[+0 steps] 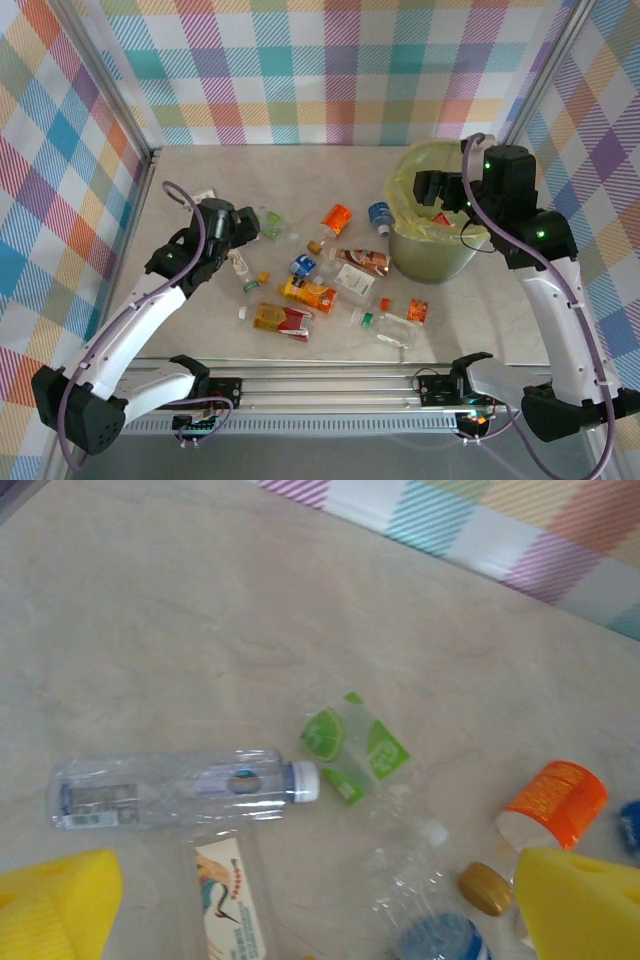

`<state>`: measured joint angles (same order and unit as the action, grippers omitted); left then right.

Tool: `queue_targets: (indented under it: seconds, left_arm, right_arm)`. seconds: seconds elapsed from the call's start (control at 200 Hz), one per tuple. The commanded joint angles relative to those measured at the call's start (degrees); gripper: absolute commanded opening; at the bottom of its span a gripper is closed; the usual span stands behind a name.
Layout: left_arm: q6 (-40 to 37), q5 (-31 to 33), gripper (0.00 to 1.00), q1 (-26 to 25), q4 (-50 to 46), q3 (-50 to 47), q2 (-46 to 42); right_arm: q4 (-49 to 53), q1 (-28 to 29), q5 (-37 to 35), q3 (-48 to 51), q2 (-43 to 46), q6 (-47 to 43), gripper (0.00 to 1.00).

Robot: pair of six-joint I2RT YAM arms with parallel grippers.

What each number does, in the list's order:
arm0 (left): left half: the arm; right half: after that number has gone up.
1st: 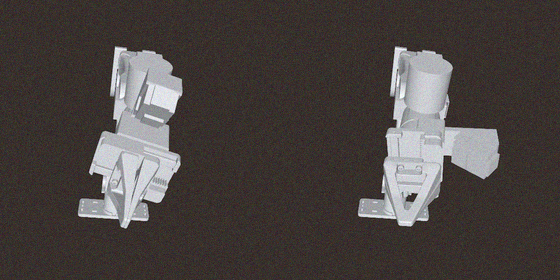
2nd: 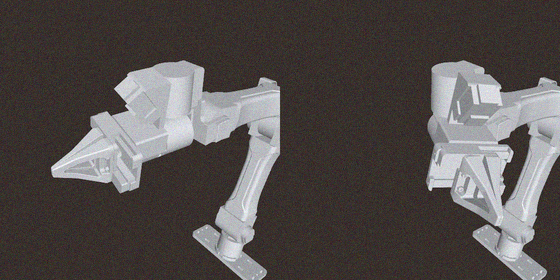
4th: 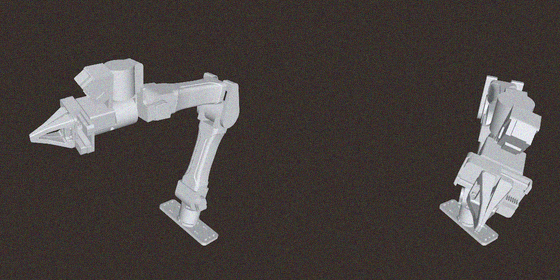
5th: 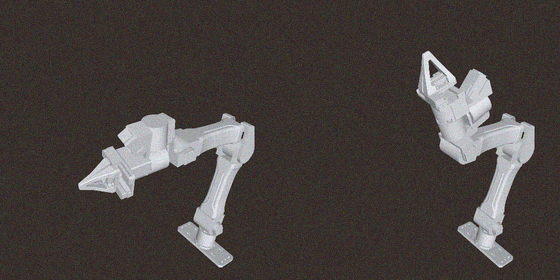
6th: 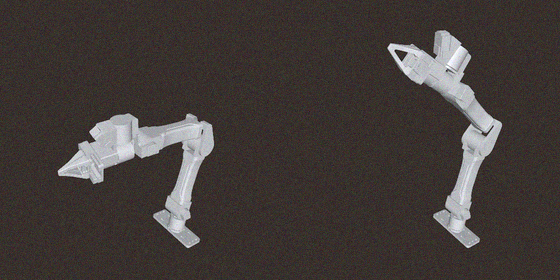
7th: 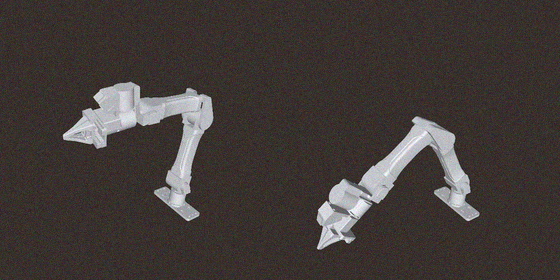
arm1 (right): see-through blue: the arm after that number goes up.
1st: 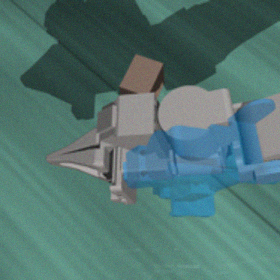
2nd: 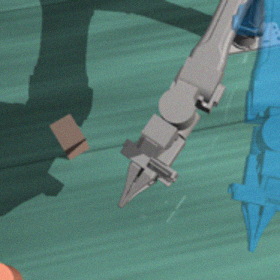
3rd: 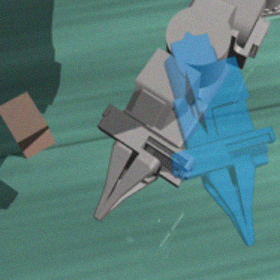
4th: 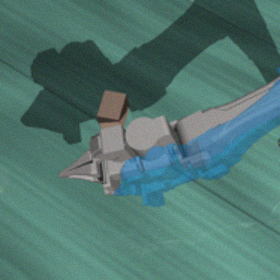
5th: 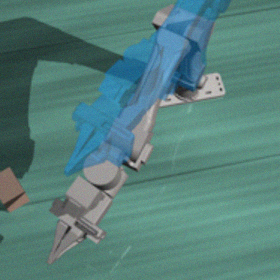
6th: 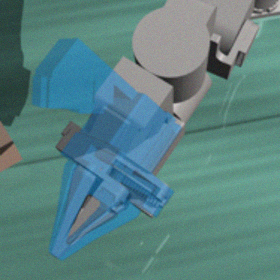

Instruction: Put the plastic bottles in the bin

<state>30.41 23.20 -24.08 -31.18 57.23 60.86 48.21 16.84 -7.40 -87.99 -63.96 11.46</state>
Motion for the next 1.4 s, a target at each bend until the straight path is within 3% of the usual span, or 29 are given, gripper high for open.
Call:
queue_targets:
  seconds: [0.0, 0.185, 0.26, 0.33, 0.435, 0.53, 0.69, 0.87, 1.055, 1.395]
  left_arm:
    - [6.4, -7.2, 1.0, 6.8, -2.5, -3.0, 1.1]
    - [8.4, -14.2, 1.0, 17.8, 2.5, -7.2, 4.1]
    - [3.8, -14.1, 1.0, 20.5, 3.0, -5.7, 7.0]
    - [-5.3, -15.8, 1.0, 22.0, 4.0, -3.1, 10.9]
    - [-20.2, -19.7, 1.0, 23.0, -0.6, 4.7, 18.5]
    - [-29.1, -22.5, 1.0, 23.7, -4.5, 10.5, 24.9]
    - [-40.2, -21.3, 1.0, 23.9, -16.1, 23.2, 34.8]
    - [-46.7, -26.2, 1.0, 23.9, -23.9, 30.6, 42.2]
    - [-50.9, -28.2, 1.0, 23.8, -25.6, 29.9, 44.9]
    - [-52.7, -26.4, 1.0, 22.1, -25.6, 31.1, 49.8]
  right_arm:
    - [7.6, 0.6, -0.1, -3.2, -1.6, 1.7, 1.0]
    - [9.5, 2.4, -3.3, -2.5, -1.4, 2.0, 1.0]
    - [9.1, 2.6, -3.2, -1.8, -1.0, 2.4, 1.0]
    - [8.5, 2.6, -3.1, -1.2, -0.7, 2.6, 1.0]
    - [8.0, 2.6, -3.2, -0.9, -1.0, 2.8, 1.0]
    - [7.9, 2.7, -3.0, -1.3, -1.8, 2.6, 1.0]
    - [8.4, 2.8, -3.3, -2.5, -2.7, 2.2, 1.0]
    - [7.7, 2.8, -3.6, -2.0, -2.7, 2.8, 1.0]
    - [7.3, 2.8, -3.4, -1.9, -3.6, 3.0, 1.0]
    - [5.9, 2.8, -3.0, -0.4, -3.6, 3.4, 1.0]
